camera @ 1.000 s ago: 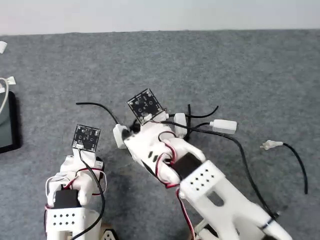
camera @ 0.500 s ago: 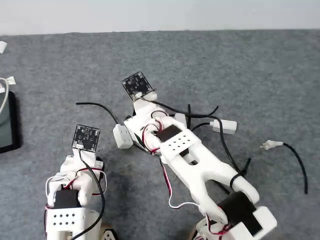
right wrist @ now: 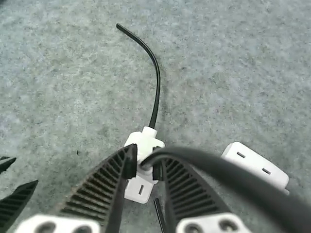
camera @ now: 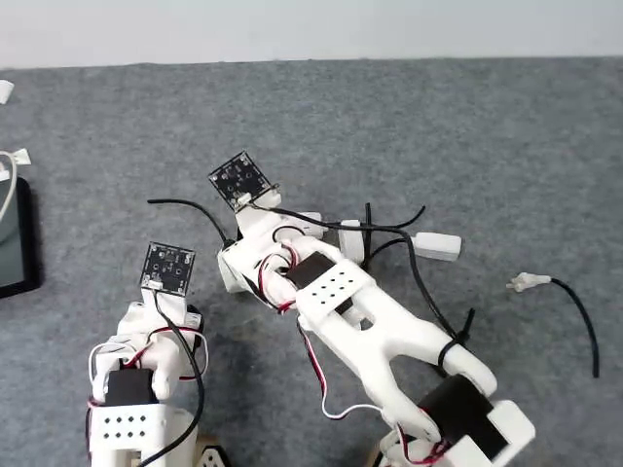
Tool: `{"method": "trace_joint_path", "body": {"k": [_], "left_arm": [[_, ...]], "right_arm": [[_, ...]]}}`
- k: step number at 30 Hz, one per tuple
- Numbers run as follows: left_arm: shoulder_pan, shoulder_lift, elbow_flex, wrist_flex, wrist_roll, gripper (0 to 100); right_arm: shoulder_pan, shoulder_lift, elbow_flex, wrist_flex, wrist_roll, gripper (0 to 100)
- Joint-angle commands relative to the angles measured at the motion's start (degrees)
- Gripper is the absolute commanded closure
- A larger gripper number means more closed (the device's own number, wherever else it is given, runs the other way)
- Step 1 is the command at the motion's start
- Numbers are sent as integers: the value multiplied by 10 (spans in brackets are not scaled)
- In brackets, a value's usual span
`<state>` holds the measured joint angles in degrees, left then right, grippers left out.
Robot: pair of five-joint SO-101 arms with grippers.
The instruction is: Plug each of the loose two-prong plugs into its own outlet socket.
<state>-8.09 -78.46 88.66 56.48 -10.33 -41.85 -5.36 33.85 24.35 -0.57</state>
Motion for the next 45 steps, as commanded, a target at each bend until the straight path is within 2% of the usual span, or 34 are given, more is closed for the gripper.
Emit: {"method": "trace_joint_path", "body": {"k": [1, 12, 20, 32, 45], "left_arm": [[-4, -5, -5, -14, 4, 952], [-4, -5, -5, -13, 4, 952], [-4, -5, -5, -13, 4, 952], [-4, -5, -5, -13, 4, 952], [-4, -5, -5, -12, 4, 952]], "right_arm": [[-5, 7, -37, 0, 9, 991], [-15, 54, -71, 0, 12, 991], [-16, 55, -76, -4, 52, 991], [-41, 60, -75, -5, 71, 991], [-13, 109, -113, 2, 75, 991]]}}
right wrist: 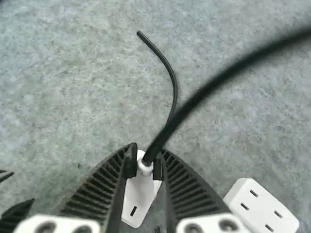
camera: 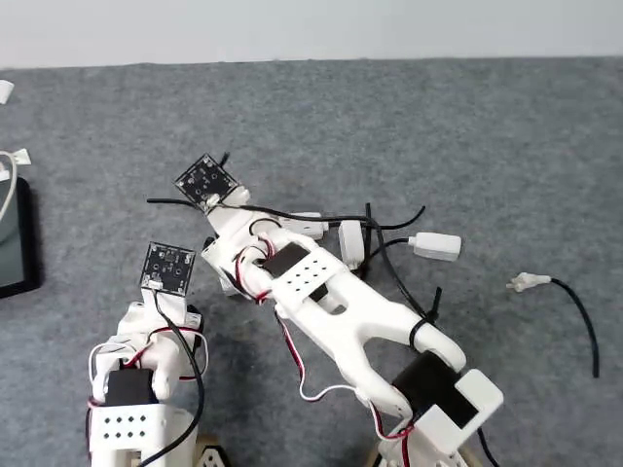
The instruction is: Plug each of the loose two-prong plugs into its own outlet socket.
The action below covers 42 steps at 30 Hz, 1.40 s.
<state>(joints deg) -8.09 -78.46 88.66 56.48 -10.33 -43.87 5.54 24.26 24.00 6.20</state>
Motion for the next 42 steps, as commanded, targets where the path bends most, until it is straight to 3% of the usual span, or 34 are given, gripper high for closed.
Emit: {"method": "trace_joint_path", "body": {"k": [1, 13, 19, 23, 31, 34, 39, 42], "left_arm": [[-4, -5, -5, -12, 4, 952], [-4, -5, -5, -12, 4, 952], [-30, -3, -7, -12, 5, 923], [-35, -2, -8, -12, 5, 905], [-35, -2, -8, -3, 5, 904], [-35, -2, -8, -2, 5, 904], [-35, -4, -8, -1, 4, 904], [-35, -4, -8, -1, 4, 904]], "right_arm": [[7, 0, -16, 6, 8, 991], [7, -1, -30, 12, 8, 991], [5, -95, -49, 211, -24, 991], [3, -162, 12, 299, -45, 991], [8, -148, 153, 280, -59, 990], [8, -127, 147, 282, -58, 970], [8, -113, 121, 306, -58, 845], [8, -113, 108, 325, -57, 882]]}}
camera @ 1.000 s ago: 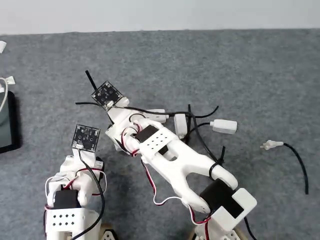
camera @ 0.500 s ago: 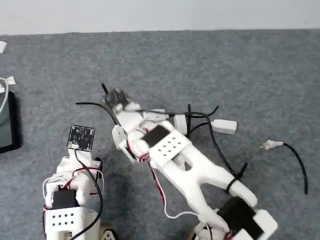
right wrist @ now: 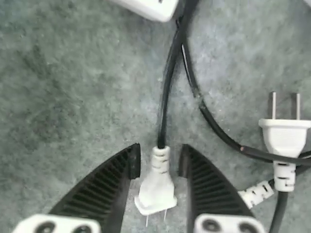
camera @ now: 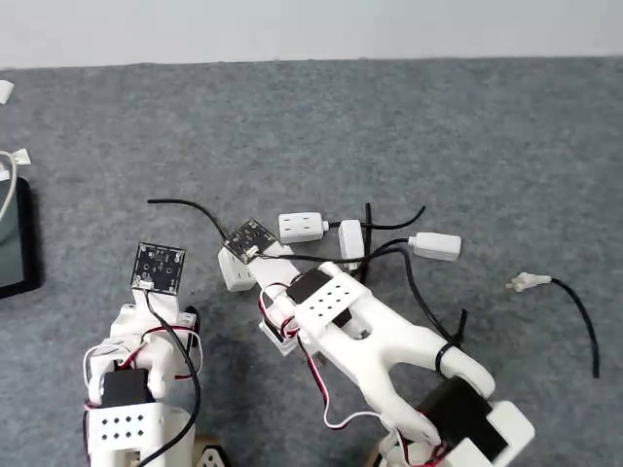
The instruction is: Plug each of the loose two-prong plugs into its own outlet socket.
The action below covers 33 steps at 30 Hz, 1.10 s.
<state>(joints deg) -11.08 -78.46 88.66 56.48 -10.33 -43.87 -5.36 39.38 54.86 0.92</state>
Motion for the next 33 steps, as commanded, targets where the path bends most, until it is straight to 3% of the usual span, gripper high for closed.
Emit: {"method": "trace_joint_path", "body": {"k": [1, 5, 16, 29, 33], "left_arm": [[-5, -4, -8, -1, 4, 904], [-5, -4, -7, -1, 4, 903], [-7, -4, -7, 0, -22, 903], [-8, -5, -7, 0, -23, 903], [-8, -5, -7, 0, -23, 903]], "right_arm": [[8, -4, -44, 20, -1, 912], [7, -4, -43, 22, 41, 985], [33, 3, -40, 22, 57, 922], [4, 0, -32, 23, 68, 918], [5, 3, -31, 23, 68, 866]]}}
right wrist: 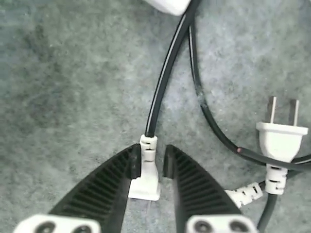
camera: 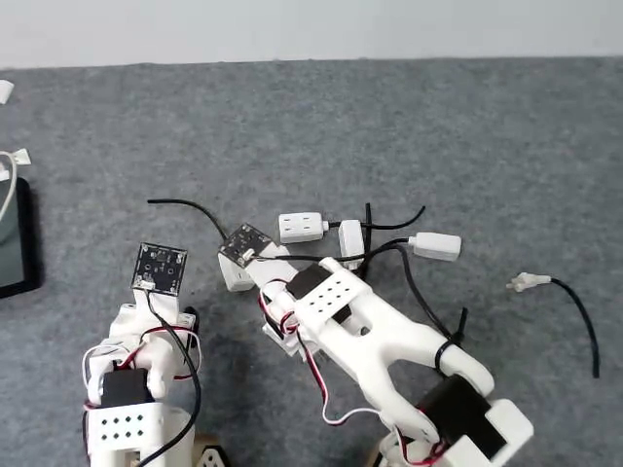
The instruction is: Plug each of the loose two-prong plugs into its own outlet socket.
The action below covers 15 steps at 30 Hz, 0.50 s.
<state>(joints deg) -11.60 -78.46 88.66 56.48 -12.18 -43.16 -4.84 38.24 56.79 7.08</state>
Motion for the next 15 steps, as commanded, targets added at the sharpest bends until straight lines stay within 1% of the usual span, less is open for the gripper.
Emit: {"method": "trace_joint_path", "body": {"k": [1, 8, 15], "left_arm": [[-3, -5, -7, 0, -4, 903], [-3, -5, -7, 0, -4, 903], [-3, -5, -6, 0, -5, 903]], "right_arm": [[-2, 0, -19, 4, 6, 861], [-3, 65, -50, 5, 6, 868], [-3, 67, -58, 10, 6, 871]]}}
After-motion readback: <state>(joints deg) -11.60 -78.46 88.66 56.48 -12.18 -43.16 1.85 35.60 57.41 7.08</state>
